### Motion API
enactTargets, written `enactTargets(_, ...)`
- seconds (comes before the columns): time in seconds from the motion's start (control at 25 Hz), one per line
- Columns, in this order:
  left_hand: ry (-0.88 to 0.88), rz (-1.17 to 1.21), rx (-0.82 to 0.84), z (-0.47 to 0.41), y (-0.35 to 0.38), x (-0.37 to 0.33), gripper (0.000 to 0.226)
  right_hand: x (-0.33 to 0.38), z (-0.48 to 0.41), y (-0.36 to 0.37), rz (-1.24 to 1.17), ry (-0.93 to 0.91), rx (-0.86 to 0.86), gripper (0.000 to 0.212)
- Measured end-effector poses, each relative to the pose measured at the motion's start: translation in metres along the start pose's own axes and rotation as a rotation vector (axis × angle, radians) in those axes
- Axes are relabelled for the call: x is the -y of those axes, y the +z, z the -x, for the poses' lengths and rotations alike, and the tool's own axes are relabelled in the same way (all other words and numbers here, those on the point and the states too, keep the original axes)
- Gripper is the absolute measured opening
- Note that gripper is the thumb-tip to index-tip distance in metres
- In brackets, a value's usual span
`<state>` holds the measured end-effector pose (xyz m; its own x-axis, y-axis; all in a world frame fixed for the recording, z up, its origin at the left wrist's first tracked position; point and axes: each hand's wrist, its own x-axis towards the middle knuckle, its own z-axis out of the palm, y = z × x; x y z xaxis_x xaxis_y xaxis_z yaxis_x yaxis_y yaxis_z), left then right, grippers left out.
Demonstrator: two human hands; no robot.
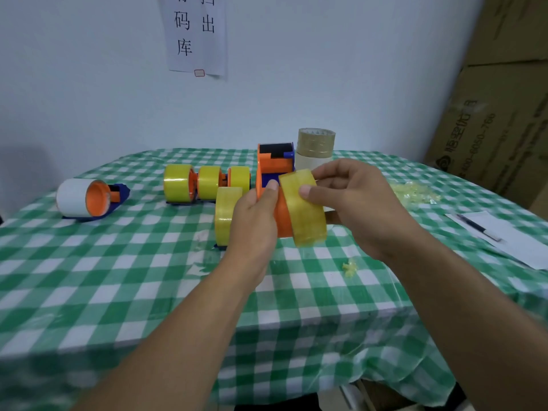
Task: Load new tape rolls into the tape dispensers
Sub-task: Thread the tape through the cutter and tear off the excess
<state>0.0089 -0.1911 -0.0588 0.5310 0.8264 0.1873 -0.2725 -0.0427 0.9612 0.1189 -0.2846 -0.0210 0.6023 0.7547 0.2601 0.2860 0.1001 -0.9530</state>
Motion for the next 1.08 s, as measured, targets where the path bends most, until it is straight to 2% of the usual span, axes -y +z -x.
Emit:
enactTargets(0.16,0.032,0.029,0.032,-0.001,-0.003,0.001,0.032,0.0,-0.004,-0.012,0.069,0.018,0.1,0.034)
enactTargets(0.24,0.051,0.051,0.034,-0.001,-0.001,-0.001,0.031,-0.003,-0.007,-0.015,0.133,0.051,0.123,0.046)
enactTargets(0.32,0.056,0.073,0.032,-0.002,0.0,-0.001,0.032,-0.009,-0.01,-0.015,0.078,0.138,0.207,0.062)
enactTargets(0.4,0.057,0.089,0.039,0.0,0.001,-0.001,0.037,-0.013,-0.009,-0.013,-0.003,0.181,0.291,0.065)
enactTargets(0.64,0.047,0.087,0.081,0.003,0.002,-0.001,0.045,-0.026,-0.01,-0.011,-0.093,0.191,0.31,0.08)
enactTargets(0.84,0.056,0.131,0.088,0.006,0.004,-0.001,0.049,-0.031,-0.016,-0.011,-0.084,0.189,0.338,0.083)
enactTargets(1.0,0.037,0.177,0.134,0.009,0.005,-0.003,0.057,-0.037,-0.015,-0.009,-0.136,0.189,0.366,0.071)
enactTargets(1.08,0.036,0.177,0.163,0.009,0.007,-0.003,0.059,-0.037,-0.015,-0.01,-0.152,0.185,0.379,0.073)
